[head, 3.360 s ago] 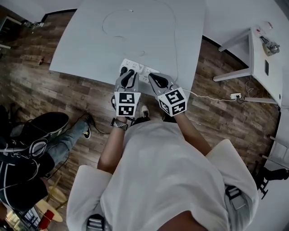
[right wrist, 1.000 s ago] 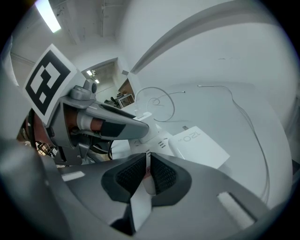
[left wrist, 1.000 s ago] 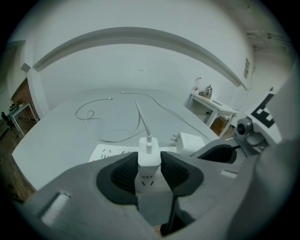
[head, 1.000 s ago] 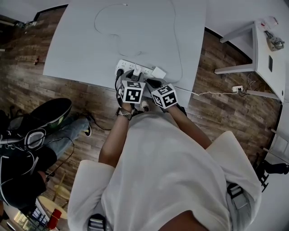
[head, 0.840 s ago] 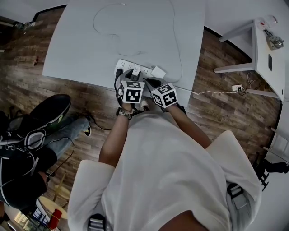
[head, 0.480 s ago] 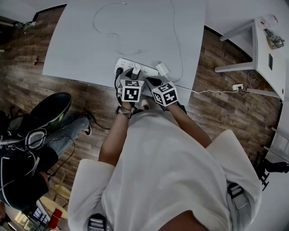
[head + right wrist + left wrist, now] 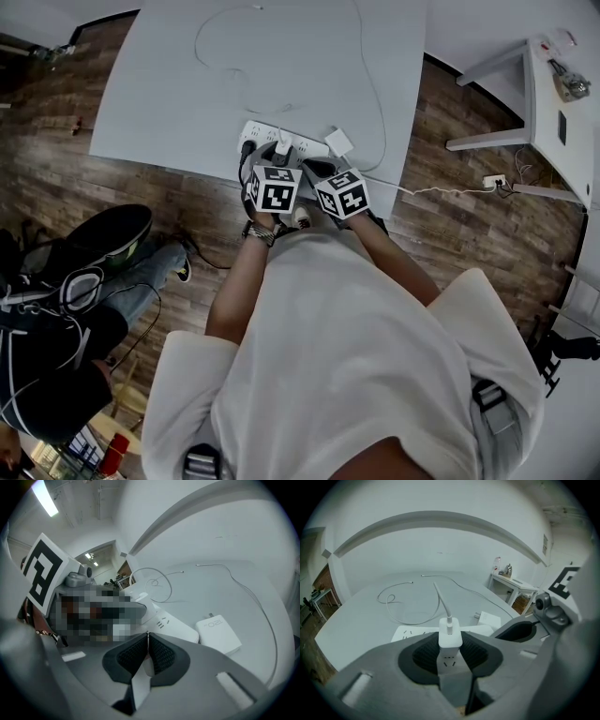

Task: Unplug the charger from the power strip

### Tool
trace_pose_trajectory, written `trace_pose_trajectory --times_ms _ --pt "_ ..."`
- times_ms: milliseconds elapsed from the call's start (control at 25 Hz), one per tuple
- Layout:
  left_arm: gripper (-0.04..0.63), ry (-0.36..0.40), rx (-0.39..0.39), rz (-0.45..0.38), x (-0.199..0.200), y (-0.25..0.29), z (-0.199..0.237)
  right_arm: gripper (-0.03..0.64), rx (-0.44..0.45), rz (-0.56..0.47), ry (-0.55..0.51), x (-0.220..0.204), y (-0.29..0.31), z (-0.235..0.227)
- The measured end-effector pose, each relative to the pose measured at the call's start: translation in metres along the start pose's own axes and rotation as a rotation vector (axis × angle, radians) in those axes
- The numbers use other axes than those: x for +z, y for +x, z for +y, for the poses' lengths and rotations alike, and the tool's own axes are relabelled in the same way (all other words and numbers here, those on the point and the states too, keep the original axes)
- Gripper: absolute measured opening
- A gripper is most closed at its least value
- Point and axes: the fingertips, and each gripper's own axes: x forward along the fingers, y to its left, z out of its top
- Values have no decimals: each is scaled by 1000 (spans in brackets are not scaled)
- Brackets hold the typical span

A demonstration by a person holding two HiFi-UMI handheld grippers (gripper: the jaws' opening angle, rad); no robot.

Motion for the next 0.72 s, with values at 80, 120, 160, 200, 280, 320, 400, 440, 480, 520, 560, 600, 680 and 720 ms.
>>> trace_pose_trajectory --times_ms 80,120,160,200,280,320,400,440,480,520,560,600,680,720 --pt "140 11 7 3 -1 0 0 12 0 4 -6 0 1 1" --pt "140 15 9 5 -1 -1 -1 11 -1 6 -8 0 1 1" --pt "140 19 11 6 -1 -1 -1 9 -2 7 -8 0 1 1" --pt "140 22 13 8 -1 -1 -1 9 -2 8 -9 0 1 1" --pt "140 20 14 7 -1 -1 -1 9 -1 7 -10 1 0 1" --pt "140 16 15 5 0 -2 -1 9 -1 6 -11 1 0 1" --pt "140 3 13 -2 0 -1 0 9 -1 6 -13 2 1 1" --pt "140 -4 11 -6 0 -1 0 8 -1 6 -14 2 1 1" --pt "140 -9 8 -10 0 -1 0 8 -2 6 -15 1 1 1" --pt "140 -13 5 -14 0 -1 0 5 -3 6 -17 1 1 1" --pt "140 -19 2 -18 0 -1 0 3 -4 6 -22 1 1 1" --pt "140 -27 -1 -22 0 -1 0 3 -6 7 -31 0 1 1" --pt "140 -52 -12 -33 1 -1 1 3 -11 10 -54 0 1 1" --pt "141 -70 -17 -38 1 -1 2 3 -13 10 -60 1 1 1"
